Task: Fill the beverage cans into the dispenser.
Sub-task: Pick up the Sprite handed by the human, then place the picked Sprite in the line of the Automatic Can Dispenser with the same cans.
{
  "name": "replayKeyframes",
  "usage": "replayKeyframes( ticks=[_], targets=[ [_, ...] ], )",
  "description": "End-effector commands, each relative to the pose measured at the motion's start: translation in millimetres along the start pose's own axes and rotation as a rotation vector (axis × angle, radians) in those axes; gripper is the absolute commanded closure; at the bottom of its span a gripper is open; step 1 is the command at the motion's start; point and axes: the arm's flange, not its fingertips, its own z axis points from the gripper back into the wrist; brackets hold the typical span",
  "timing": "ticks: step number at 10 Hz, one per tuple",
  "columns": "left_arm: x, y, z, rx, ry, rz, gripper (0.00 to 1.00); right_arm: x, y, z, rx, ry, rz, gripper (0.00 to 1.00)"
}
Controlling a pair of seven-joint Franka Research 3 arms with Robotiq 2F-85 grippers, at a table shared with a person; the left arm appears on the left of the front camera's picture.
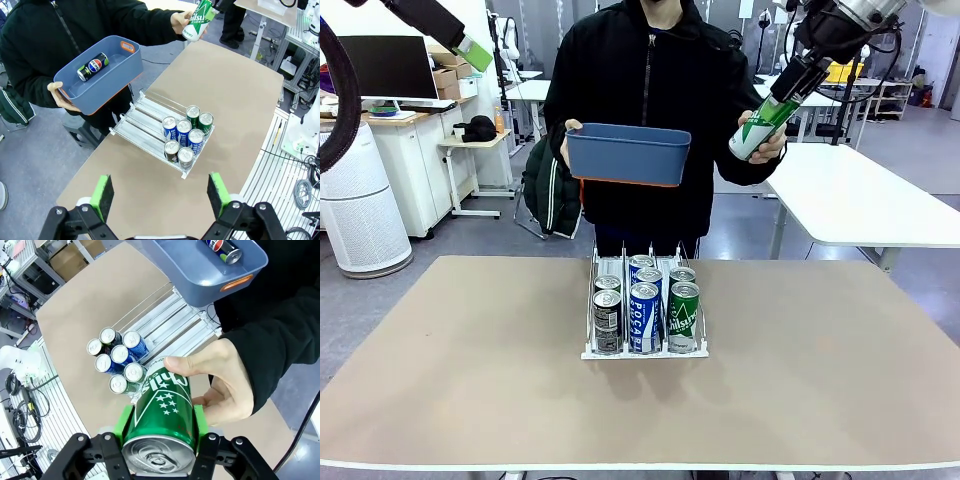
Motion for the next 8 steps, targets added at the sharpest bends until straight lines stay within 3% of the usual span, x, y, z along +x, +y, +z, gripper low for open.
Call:
replayKeyframes(
  ticks=[1,2,8],
  targets=[
    [0.4,-0.9,0.2,-0.008,-0.010,0.011,0.00,-1.2,3.5,-4.4,-0.017,0.005,-0.003,0.62],
    [0.4,-0.9,0.2,-0.008,-0.010,0.011,0.00,0.0,0.0,0.0,0.000,0.000,0.000,0.74],
    [0.4,-0.9,0.2,-0.008,-0.010,0.011,0.00,0.0,0.0,0.0,0.000,0.000,0.000,0.74]
  ],
)
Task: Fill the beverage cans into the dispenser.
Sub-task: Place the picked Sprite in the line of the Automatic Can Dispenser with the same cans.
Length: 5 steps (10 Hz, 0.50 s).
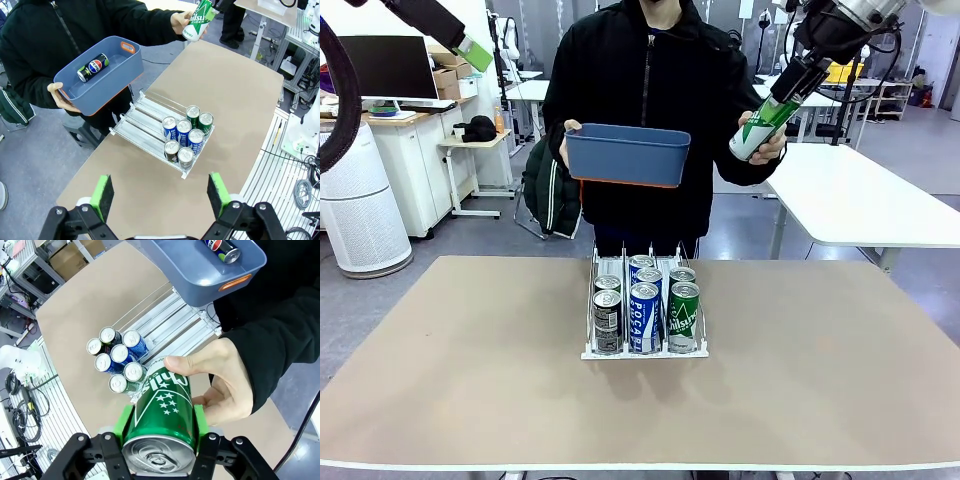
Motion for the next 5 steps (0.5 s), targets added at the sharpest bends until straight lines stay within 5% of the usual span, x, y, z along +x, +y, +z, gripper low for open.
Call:
replayKeyframes(
  ticks=[1,5],
  targets=[
    [0.4,-0.9,0.2,-0.008,-0.010,0.011,0.00,0.2,0.3,0.2,0.001,-0.002,0.000,0.74],
    [0.4,-0.9,0.2,-0.008,-0.010,0.011,0.00,0.2,0.3,0.2,0.001,-0.002,0.000,0.74]
  ],
)
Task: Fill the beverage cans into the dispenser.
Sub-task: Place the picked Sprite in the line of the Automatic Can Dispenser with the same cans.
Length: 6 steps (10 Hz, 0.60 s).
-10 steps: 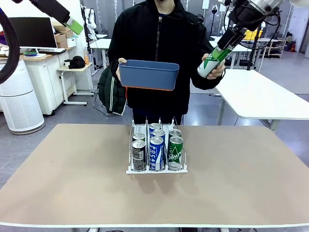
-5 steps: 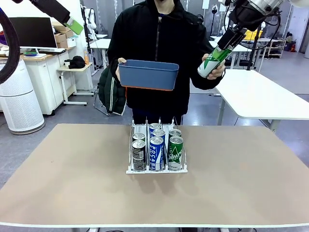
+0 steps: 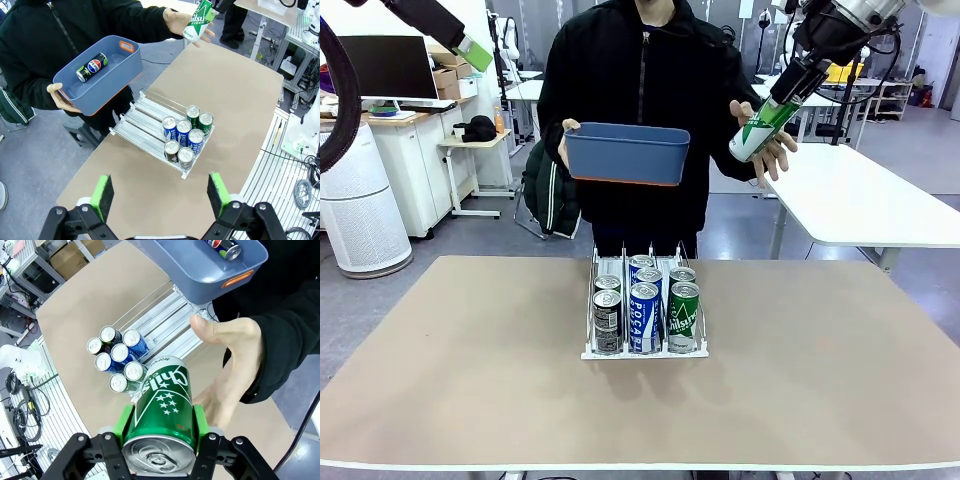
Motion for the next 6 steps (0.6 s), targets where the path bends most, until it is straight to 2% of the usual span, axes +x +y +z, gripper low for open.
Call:
replayKeyframes(
  ticks=[1,2,3,6],
  targets=[
    [0.4,-0.9,0.2,-0.008,-0.010,0.011,0.00,0.7,0.8,1.9,-0.002,-0.006,0.002,0.74],
    [0.4,-0.9,0.2,-0.008,-0.010,0.011,0.00,0.7,0.8,1.9,-0.002,-0.006,0.002,0.74],
    [0.4,-0.9,0.2,-0.008,-0.010,0.011,0.00,0.0,0.0,0.0,0.000,0.000,0.000,0.42],
    [0.4,-0.9,0.2,-0.008,-0.010,0.011,0.00,-8.1,5.0,11.2,-0.010,0.013,0.016,0.42]
  ],
)
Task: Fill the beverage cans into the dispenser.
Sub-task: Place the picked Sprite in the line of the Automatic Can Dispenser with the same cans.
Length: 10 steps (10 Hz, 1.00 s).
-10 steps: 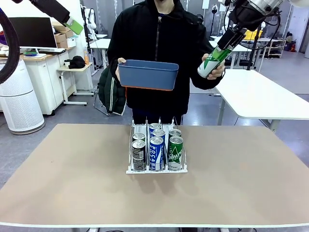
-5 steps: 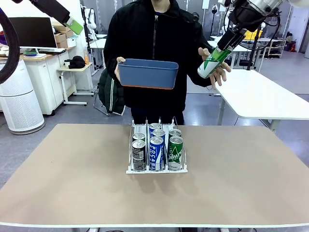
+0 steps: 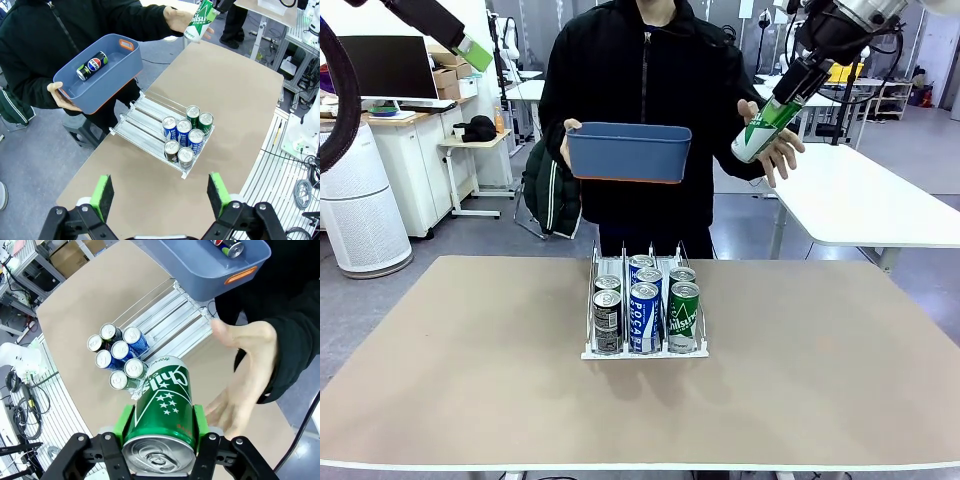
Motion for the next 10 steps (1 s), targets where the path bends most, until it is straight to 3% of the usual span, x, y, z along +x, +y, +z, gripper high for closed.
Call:
replayKeyframes(
  ticks=[1,6,10],
  targets=[
    [0.4,-0.9,0.2,-0.008,-0.010,0.011,0.00,-5.5,2.5,9.6,-0.013,0.001,0.017,0.42],
    [0.4,-0.9,0.2,-0.008,-0.010,0.011,0.00,-18.7,19.9,21.4,-0.020,0.052,0.058,0.42],
    [0.4,-0.9,0.2,-0.008,-0.010,0.011,0.00,-75.1,55.7,25.6,-0.073,0.170,0.114,0.42]
  ],
)
